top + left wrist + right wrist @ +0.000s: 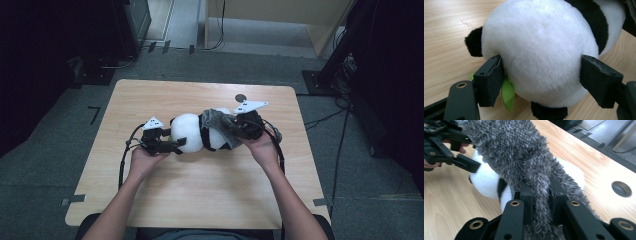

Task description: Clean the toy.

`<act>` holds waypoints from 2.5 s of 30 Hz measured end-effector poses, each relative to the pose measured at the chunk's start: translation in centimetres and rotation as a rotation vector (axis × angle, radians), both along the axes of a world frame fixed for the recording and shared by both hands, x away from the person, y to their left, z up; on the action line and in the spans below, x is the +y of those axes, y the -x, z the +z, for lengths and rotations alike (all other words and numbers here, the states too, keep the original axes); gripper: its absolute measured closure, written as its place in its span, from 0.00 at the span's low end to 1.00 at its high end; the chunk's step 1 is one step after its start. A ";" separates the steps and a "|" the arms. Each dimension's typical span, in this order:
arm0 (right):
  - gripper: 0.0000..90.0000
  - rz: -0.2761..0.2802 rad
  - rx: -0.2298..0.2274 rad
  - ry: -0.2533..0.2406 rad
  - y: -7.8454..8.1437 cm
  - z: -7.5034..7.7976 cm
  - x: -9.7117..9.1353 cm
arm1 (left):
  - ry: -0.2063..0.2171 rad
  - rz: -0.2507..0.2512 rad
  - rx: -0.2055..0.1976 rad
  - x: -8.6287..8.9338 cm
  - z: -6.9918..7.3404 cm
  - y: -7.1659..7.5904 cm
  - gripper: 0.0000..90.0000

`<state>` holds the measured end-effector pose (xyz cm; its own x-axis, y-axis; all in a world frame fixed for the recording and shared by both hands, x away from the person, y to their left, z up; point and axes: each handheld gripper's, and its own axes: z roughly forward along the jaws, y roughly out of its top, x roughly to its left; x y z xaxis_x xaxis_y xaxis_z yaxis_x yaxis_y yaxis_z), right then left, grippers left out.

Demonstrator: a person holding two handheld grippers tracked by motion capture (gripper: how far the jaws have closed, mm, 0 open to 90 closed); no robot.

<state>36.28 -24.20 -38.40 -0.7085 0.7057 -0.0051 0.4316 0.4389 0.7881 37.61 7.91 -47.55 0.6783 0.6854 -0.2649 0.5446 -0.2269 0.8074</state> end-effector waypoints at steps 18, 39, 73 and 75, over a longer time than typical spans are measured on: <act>0.86 -0.096 0.000 -0.022 -1.4 0.7 -3.8 | -0.013 -0.008 0.002 0.1 0.1 -0.1 0.25; 0.86 -0.170 0.091 -0.115 -5.3 -1.9 -3.6 | -0.019 -0.008 -0.003 0.0 0.1 -0.1 0.25; 0.86 -0.214 0.224 -0.074 -4.6 -7.4 -4.3 | -0.017 -0.012 -0.005 0.1 -0.1 -0.2 0.26; 0.86 -0.216 0.223 -0.073 -4.7 -7.3 -4.4 | -0.019 -0.012 -0.006 0.1 0.0 -0.2 0.26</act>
